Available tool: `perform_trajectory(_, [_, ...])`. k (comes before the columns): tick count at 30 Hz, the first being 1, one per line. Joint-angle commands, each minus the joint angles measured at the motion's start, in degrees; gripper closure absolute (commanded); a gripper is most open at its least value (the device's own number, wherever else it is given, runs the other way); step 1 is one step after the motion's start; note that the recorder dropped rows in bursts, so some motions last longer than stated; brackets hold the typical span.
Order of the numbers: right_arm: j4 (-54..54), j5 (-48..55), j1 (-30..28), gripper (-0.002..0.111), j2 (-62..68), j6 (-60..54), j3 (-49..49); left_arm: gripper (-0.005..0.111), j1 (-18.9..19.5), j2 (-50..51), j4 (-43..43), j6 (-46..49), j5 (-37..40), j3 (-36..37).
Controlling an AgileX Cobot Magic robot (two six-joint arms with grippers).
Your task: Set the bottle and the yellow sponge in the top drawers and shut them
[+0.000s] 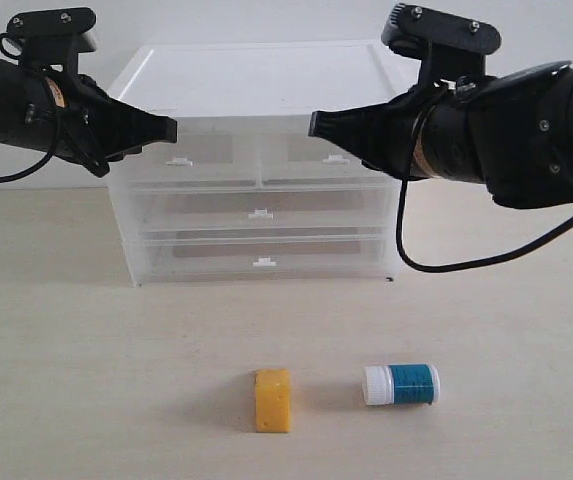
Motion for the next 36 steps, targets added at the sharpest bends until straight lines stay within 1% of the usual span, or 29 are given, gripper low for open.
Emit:
perform_trajectory(1, [-2.02,5.41,0.36,0.097,-3.04,-0.74,0.35,0.103,0.16,1.15,0.24,-0.07,-3.01,-0.30])
perform_trajectory(2, [-0.34,5.13,0.24,0.097,-3.93,1.34,0.35,0.103,0.16,1.15,0.24,-0.07,-3.41,-0.30])
perform_trajectory(3, [1.64,5.24,0.24,0.097,-4.79,1.11,0.35,0.103,0.16,1.15,0.24,-0.07,-4.05,-0.30])
perform_trajectory(7, [-0.49,5.55,0.24,0.097,-7.68,1.11,-1.28,0.103,0.16,1.15,-0.62,-0.32,-4.85,-0.30])
perform_trajectory(12, [-1.43,-0.71,0.24,0.097,-13.81,1.11,-2.65,0.103,0.16,1.15,-0.62,-0.32,-4.73,-0.30])
perform_trajectory(13, [-4.34,-0.94,0.24,0.097,-15.34,0.58,-2.65,0.103,0.16,1.15,-0.62,-0.32,-4.73,-0.30])
perform_trajectory(15, [-5.49,-0.40,0.24,0.097,-16.91,-3.44,-1.82,0.103,0.16,1.15,-0.62,-0.32,-4.73,-0.30])
perform_trajectory(17, [-5.49,-0.24,0.24,0.097,-17.29,-10.51,-1.28,0.103,0.16,1.15,-0.62,-0.32,-4.73,-0.30])
perform_trajectory(18, [-5.49,-0.38,0.24,0.097,-17.29,-16.65,-1.20,0.103,0.16,1.15,-0.62,-0.32,-4.73,-0.30])
perform_trajectory(21, [-5.49,-0.70,0.68,0.097,-16.90,-42.79,-1.20,0.103,0.16,1.15,-0.62,-0.32,-4.73,-0.30])
perform_trajectory(23, [-5.48,2.25,2.42,0.092,-16.90,-61.26,-1.20,0.103,0.16,1.15,-0.62,-0.32,-4.73,-0.30])
perform_trajectory(27, [-5.49,14.00,7.29,0.077,-16.43,-86.21,-1.20,0.103,0.16,1.15,-0.62,-0.32,-4.89,-0.30])
perform_trajectory(29, [-5.49,18.77,9.67,0.072,-15.80,-93.15,-1.20,0.103,0.16,1.15,-0.62,-0.32,-5.04,-0.30])
perform_trajectory(30, [-5.49,19.86,10.60,0.071,-15.70,-94.45,-1.20,0.103,0.16,1.15,-0.62,-0.32,-5.16,-0.30])
perform_trajectory(33, [-5.49,22.33,12.55,0.072,-14.71,-96.30,-1.20,0.103,0.16,1.15,-0.62,-0.32,-5.30,-0.30])
perform_trajectory(36, [-5.49,26.13,14.79,0.072,-13.51,-101.80,-1.20,0.103,0.16,1.15,-0.62,-0.32,-5.30,-0.30])
